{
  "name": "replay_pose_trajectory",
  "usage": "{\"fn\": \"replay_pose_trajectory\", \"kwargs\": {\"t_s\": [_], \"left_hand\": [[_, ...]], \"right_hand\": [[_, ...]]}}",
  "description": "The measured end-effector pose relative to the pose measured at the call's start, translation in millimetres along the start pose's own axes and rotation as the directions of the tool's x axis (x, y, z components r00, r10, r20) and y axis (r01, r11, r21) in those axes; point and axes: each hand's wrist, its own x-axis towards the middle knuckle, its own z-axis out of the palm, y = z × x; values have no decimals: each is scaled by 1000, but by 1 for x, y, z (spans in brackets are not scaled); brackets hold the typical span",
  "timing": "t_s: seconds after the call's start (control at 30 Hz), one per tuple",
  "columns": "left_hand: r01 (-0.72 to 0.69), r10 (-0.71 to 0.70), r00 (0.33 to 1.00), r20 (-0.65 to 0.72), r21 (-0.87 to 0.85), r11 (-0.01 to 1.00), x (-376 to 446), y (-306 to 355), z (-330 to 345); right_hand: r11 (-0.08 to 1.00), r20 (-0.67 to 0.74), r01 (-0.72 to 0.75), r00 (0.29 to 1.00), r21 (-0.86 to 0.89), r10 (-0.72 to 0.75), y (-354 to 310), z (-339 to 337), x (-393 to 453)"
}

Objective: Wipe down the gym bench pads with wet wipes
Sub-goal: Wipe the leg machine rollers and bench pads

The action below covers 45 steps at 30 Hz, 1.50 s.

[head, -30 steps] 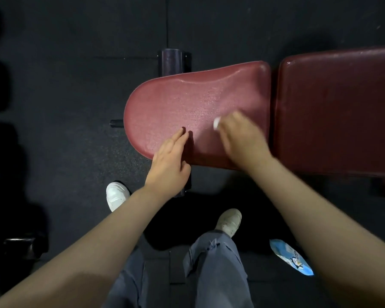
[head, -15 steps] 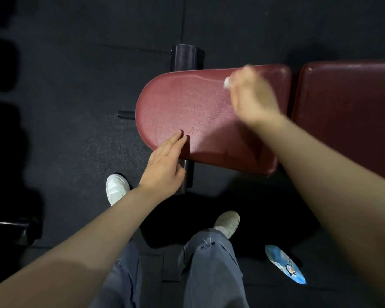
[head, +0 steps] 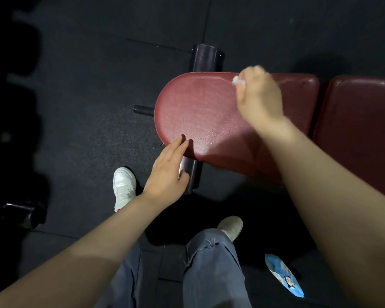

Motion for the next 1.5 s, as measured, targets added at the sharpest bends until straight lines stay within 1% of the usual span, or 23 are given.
{"fn": "replay_pose_trajectory", "kwargs": {"t_s": [0.07,0.17,0.2,0.27,0.37,0.43,0.5,0.57,0.63,0.7,0.73,0.77,0.87,0.93,1.0,1.07,1.17,1.23,1.3,1.33,1.37,1.43,1.5], "left_hand": [[4,-4,1000,-9,1,1000,4,-6,-6],[12,-11,999,-32,33,999,11,-18,-13],[22,-21,999,-31,40,999,13,-22,-15],[31,-30,999,-23,44,999,14,-28,-16],[24,-23,1000,-20,27,999,15,-31,-17],[48,-48,998,-35,-7,999,15,-31,-18],[78,-80,996,-48,-36,996,14,-31,-20],[103,-106,993,-49,-54,993,14,-32,-23],[121,-124,991,-43,-63,991,15,-35,-27],[132,-134,991,-29,-63,989,16,-39,-29],[135,-137,990,-20,-63,989,16,-40,-30],[139,-140,990,-12,-67,988,16,-42,-30],[148,-149,989,-9,-81,986,16,-47,-29],[158,-159,987,-5,-93,983,15,-49,-28],[185,-186,983,-3,-116,976,13,-48,-27],[206,-208,978,-6,-132,970,11,-47,-28],[216,-219,976,-4,-136,967,11,-46,-31],[211,-213,977,-3,-130,969,11,-48,-33],[209,-210,978,0,-125,970,12,-53,-34],[208,-210,978,2,-123,970,13,-56,-35],[207,-209,978,2,-120,971,14,-58,-35],[208,-210,978,-3,-113,972,16,-63,-35],[216,-219,976,-8,-114,970,16,-64,-34]], "right_hand": [[953,192,302,934,29,-302,-20,11,-37],[746,394,634,644,204,-656,-33,5,-73],[717,409,659,603,228,-685,-30,4,-60],[802,430,579,692,148,-580,-29,0,-19],[972,189,229,954,51,-234,-17,-1,45],[999,51,16,999,29,-18,-23,6,45],[992,110,115,988,-53,-109,-46,19,18],[920,271,392,885,2,-377,-69,29,-26],[746,413,654,650,123,-638,-80,29,-68],[565,450,803,441,189,-777,-76,27,-68],[541,451,822,422,175,-787,-75,26,-54],[588,429,794,483,154,-764,-76,25,-34],[906,225,421,879,52,-421,-65,20,40],[993,85,115,990,2,-115,-53,17,66],[1000,56,5,998,-13,-4,-65,20,60],[987,183,157,972,-43,-147,-93,30,27],[891,381,439,809,115,-448,-115,28,-47],[768,309,600,704,223,-640,-107,27,-63],[676,325,716,606,175,-726,-102,29,-36],[678,306,727,624,111,-719,-102,34,-14],[744,264,667,710,46,-653,-102,38,11],[913,139,404,908,-52,-394,-102,36,51],[988,30,152,988,-14,-152,-104,37,64]]}}
